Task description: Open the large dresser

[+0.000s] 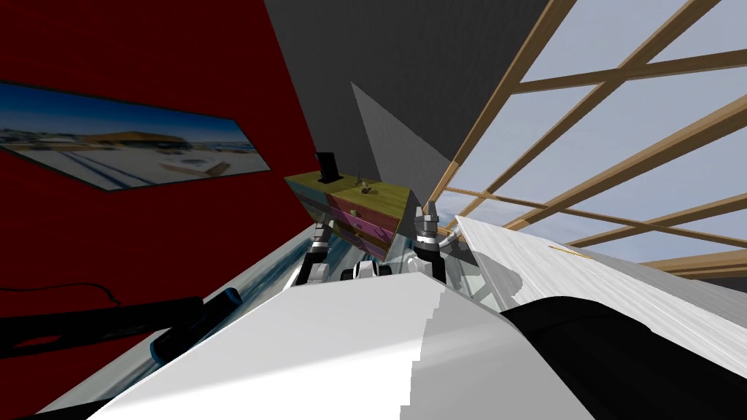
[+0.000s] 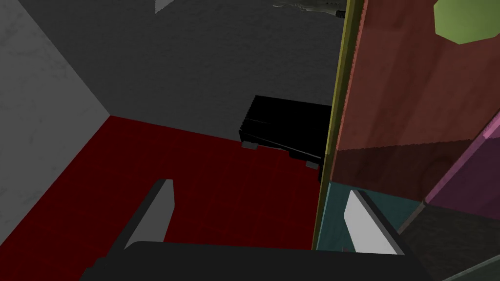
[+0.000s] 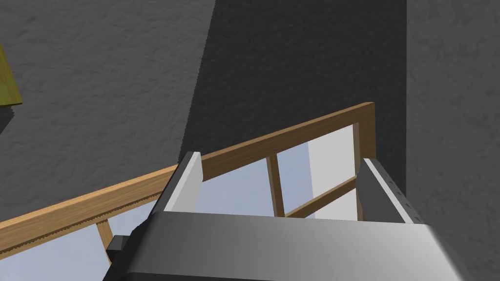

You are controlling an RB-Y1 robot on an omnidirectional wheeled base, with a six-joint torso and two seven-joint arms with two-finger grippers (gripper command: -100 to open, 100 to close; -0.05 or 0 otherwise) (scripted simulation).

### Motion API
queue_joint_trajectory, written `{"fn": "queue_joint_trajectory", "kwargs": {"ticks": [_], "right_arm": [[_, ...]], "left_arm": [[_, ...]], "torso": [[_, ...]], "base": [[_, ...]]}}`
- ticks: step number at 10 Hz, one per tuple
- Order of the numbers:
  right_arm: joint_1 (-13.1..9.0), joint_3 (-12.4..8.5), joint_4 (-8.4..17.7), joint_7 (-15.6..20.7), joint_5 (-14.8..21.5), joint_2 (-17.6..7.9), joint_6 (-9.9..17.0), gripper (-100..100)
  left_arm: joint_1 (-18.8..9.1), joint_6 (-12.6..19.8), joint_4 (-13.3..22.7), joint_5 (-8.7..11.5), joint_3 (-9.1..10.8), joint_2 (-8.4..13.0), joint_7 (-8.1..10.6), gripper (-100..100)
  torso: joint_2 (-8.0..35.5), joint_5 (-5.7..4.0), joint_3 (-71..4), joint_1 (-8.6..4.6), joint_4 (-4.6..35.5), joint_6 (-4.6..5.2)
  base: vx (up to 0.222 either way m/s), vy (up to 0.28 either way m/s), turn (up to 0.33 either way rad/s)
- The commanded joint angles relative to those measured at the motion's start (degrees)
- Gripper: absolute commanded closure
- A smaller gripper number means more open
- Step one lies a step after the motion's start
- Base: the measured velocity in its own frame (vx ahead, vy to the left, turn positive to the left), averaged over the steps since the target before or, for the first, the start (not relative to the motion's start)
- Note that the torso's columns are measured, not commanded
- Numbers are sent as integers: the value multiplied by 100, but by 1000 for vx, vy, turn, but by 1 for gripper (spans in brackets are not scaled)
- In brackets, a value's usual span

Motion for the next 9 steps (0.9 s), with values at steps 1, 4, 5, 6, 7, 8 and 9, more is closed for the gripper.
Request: {"fn": "queue_joint_trajectory", "kwargs": {"ticks": [1, 4, 5, 6, 7, 8, 9], "right_arm": [[0, 0, 0, 0, 0, 0, 0, 0], [0, 0, 0, 0, 0, 0, 0, 0], [0, 0, 0, 0, 0, 0, 0, 0], [0, 0, 0, 0, 0, 0, 0, 0], [0, 0, 0, 0, 0, 0, 0, 0], [0, 0, 0, 0, 0, 0, 0, 0], [0, 0, 0, 0, 0, 0, 0, 0]], "left_arm": [[-132, -1, 290, -28, -56, -2, -4, -100], [-335, 1, 829, -105, -211, 17, -40, -100], [-380, 2, 949, -122, -246, 15, -49, -100], [-426, 2, 1073, -140, -282, 10, -57, -100], [-474, 3, 1201, -159, -319, 1, -66, -100], [-523, 3, 1331, -177, -356, -9, -74, -100], [-572, 4, 1462, -196, -394, -20, -83, -100]], "torso": [[4, 1, 2, 2, 1, 0], [-13, 0, -7, -1, -3, 1], [-9, 0, -6, 1, -3, -1], [1, 1, 0, 2, 0, 0], [7, 0, 5, 0, 2, 0], [6, 0, 4, -2, 2, 0], [0, -1, 1, -3, 1, 1]], "base": [[44, 2, -64], [79, 2, -115], [67, 12, -72], [49, 6, -64], [50, 4, -82], [55, 0, -91], [58, 3, -75]]}}
